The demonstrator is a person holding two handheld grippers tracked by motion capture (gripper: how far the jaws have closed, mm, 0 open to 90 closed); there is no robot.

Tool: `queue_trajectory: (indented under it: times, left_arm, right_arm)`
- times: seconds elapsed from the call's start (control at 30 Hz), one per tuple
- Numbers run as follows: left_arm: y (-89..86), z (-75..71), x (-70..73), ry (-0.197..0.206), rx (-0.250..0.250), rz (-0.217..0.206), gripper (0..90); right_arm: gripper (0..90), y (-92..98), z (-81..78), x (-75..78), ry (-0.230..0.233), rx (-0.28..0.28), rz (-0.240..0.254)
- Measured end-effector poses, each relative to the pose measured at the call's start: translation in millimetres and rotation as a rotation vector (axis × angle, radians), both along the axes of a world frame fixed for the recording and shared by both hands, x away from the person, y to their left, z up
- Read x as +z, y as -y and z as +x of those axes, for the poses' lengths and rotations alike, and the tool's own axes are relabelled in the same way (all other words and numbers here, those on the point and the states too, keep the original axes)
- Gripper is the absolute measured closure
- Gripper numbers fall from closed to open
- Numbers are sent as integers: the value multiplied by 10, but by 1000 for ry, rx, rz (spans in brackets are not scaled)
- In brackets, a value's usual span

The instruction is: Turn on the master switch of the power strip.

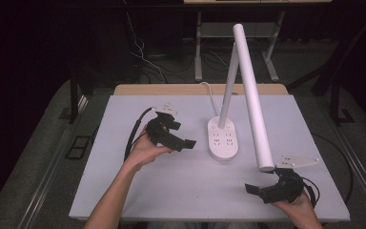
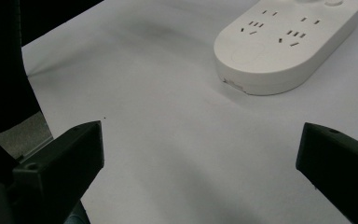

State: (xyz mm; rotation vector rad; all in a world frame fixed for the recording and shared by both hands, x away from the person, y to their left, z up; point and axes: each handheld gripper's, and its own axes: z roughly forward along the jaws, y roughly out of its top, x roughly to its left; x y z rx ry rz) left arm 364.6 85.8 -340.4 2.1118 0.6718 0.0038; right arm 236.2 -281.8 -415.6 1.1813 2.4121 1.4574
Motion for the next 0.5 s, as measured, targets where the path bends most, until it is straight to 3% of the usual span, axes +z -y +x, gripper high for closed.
queue_trajectory:
  times: [0.5]
  left_arm:
    - [216, 227, 67, 6, -14, 34, 14]
  right_arm:
    - [2, 5, -1, -7, 3, -4, 1]
